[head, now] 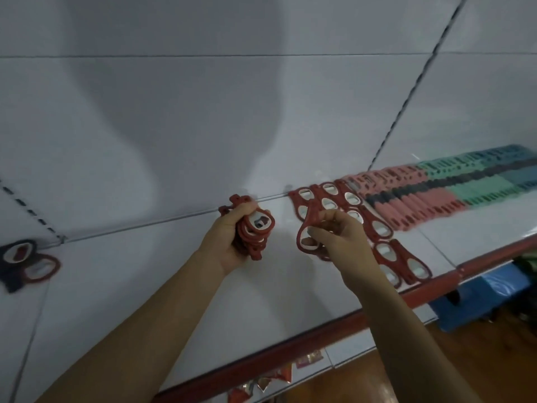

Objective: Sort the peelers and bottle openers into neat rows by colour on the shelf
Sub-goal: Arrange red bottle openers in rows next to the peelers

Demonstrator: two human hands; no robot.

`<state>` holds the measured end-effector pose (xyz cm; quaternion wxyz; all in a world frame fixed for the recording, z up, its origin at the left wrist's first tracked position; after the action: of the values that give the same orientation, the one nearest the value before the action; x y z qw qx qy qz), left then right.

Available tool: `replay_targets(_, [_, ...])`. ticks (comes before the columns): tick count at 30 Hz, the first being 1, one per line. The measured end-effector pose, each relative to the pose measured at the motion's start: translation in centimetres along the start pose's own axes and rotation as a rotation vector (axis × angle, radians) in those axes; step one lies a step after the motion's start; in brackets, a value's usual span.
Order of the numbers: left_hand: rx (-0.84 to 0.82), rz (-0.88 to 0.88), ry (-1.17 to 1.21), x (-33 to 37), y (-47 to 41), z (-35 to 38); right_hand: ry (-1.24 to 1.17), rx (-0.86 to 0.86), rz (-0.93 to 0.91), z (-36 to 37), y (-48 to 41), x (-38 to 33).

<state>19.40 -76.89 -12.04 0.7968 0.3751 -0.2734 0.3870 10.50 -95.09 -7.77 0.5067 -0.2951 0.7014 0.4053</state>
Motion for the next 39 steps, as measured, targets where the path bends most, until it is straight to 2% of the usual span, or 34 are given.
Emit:
replay_targets(7, [0.022,0.067,-0.024,-1.3,-2.8,3.0,0.179,-0.017,-0.067,-4.3,-4.2,-0.3])
replay_targets(9, [0.010,0.071,-0.033,-1.8,-3.2,3.7,0.301,-0.033,-0.110,-4.9,-4.2,-0.6])
replay_targets(15, [-0.040,0.083,-0.170,-2.8,-4.0,5.1,0.624,-0.135,-0.168,-5.8,-1.7,0.7])
replay_targets(22, [-0.022,0.101,-0.343,-4.3,-3.2,6.8,0.830,-0.122,-0.142,-6.9,1.0,1.7])
replay_targets(27, [0.033,0.166,-0.324,-4.8,-2.2,6.8,0.899,-0.123,-0.129,-6.9,1.2,2.5])
replay_targets(31, [0.024,0.152,-0.290,-4.7,-1.8,6.6,0.931,-0.159,-0.072,-7.1,1.3,3.7])
replay_targets(35, [0.016,0.140,-0.287,-4.6,-1.4,6.6,0.880,-0.062,-0.184,-7.2,1.8,2.2])
replay_targets(39, [0.014,0.137,-0.287,-4.7,-1.3,6.5,0.946,-0.180,-0.229,-5.2,2.5,2.1])
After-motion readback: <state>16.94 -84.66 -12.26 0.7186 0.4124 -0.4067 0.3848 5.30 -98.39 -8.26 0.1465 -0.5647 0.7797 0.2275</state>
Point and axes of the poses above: each hand's wrist, its own y-axis away from the middle knuckle, its own z-axis out of the palm, x = y × z, the point moved 10 cm from there along -y, towards the middle knuckle, and after that the axes turned 7 degrees about z, right-handed, at the moved point
